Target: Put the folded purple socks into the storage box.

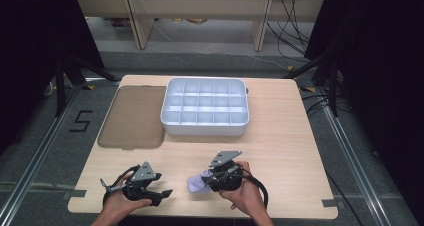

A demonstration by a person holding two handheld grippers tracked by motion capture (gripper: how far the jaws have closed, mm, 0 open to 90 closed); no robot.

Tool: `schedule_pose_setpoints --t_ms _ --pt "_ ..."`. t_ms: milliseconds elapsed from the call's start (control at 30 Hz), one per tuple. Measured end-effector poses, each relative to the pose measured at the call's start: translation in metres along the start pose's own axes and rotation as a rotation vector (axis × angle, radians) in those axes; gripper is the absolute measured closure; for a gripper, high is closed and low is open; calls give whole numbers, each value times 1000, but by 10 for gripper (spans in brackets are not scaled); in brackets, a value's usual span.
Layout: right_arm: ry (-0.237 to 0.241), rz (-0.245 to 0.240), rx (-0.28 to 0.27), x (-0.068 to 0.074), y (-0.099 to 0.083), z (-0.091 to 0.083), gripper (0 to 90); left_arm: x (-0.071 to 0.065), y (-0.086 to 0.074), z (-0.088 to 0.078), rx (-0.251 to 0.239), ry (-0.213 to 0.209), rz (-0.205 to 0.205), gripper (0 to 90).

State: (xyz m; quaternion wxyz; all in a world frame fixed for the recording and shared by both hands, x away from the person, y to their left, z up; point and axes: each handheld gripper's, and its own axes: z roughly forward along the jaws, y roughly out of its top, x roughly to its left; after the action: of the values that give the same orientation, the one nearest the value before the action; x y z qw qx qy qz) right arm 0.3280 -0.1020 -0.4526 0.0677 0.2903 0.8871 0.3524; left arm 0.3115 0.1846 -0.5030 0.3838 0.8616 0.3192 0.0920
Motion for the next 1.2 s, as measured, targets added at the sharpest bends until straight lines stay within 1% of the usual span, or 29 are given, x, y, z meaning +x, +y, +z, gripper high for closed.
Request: schedule_pose_setpoints --t_ms 33,67,100,133,167,267,300,333,367,400,467,500,600,667,733,767,800,833,867,900,933,967,1000,1033,1067,1100,1133,1167,1200 --pt "2 -17 -11 -2 0 -2 681 0 -1 0 0 9 -14 285" --pt "4 -13 1 -2 1 -4 680 -1 -1 1 -6 -5 -29 284" --pt "0 -10 -1 -3 2 -7 681 1 -1 0 1 9 -8 281" --pt "-9 -13 0 -6 4 -10 680 1 -1 -1 7 -2 1 275" --pt "-9 -13 0 -6 4 -10 680 1 -1 -1 3 -1 -4 275" --pt "-25 5 5 -10 7 -14 680 2 -1 -2 0 8 5 273" --pt "-34 13 -6 -11 8 -14 680 2 -1 -2 -9 3 -2 272" --pt "-28 17 5 -12 9 -16 680 1 -1 -2 -17 -3 -10 271" --pt "-30 24 4 -13 10 -17 680 2 -1 -2 -9 -3 -4 271" --pt "-36 16 12 -16 11 -18 680 1 -1 -2 -14 -4 -11 268" --pt "-47 23 27 -19 13 -21 681 2 -1 -2 2 4 6 268" --pt "-58 15 12 -22 14 -22 681 2 -1 -2 0 -1 2 268" --pt "-57 28 29 -31 19 -31 680 2 -1 -2 1 -4 -1 268" --pt "-61 33 14 -33 20 -32 680 1 -1 -2 -1 -3 -7 268" --pt "-65 47 18 -39 24 -38 680 2 0 -2 -1 -5 4 268" --pt "-73 36 27 -43 25 -42 680 1 0 -1 -11 -5 -6 268" --pt "-80 48 14 -44 27 -44 680 2 0 -2 2 3 9 268" --pt "-89 49 13 -47 29 -47 681 2 0 -2 0 2 7 268" --pt "-86 46 25 -50 31 -51 680 2 0 -2 3 -5 11 268" --pt "-101 53 11 -52 33 -52 680 1 0 -1 -9 -4 -4 268" --pt "-107 64 29 -54 34 -57 680 2 0 -2 2 2 9 268" --pt "-110 70 28 -56 36 -58 680 2 0 -2 4 1 12 268" --pt "-126 67 20 -58 37 -59 680 2 0 -2 2 1 12 268" --pt "-115 46 20 -63 39 -62 680 2 0 -1 2 1 10 268" --pt "-125 74 35 -63 39 -64 680 2 0 -1 1 -2 9 268" --pt "-131 78 32 -65 40 -65 680 0 -1 -1 1 -12 -12 268" --pt "-129 82 38 -67 41 -66 680 0 -1 -1 0 -10 -11 268" --pt "-139 80 41 -69 42 -68 680 1 0 -1 1 -8 8 269" --pt "-136 83 43 -71 42 -68 680 0 -1 -1 1 -10 -11 268"
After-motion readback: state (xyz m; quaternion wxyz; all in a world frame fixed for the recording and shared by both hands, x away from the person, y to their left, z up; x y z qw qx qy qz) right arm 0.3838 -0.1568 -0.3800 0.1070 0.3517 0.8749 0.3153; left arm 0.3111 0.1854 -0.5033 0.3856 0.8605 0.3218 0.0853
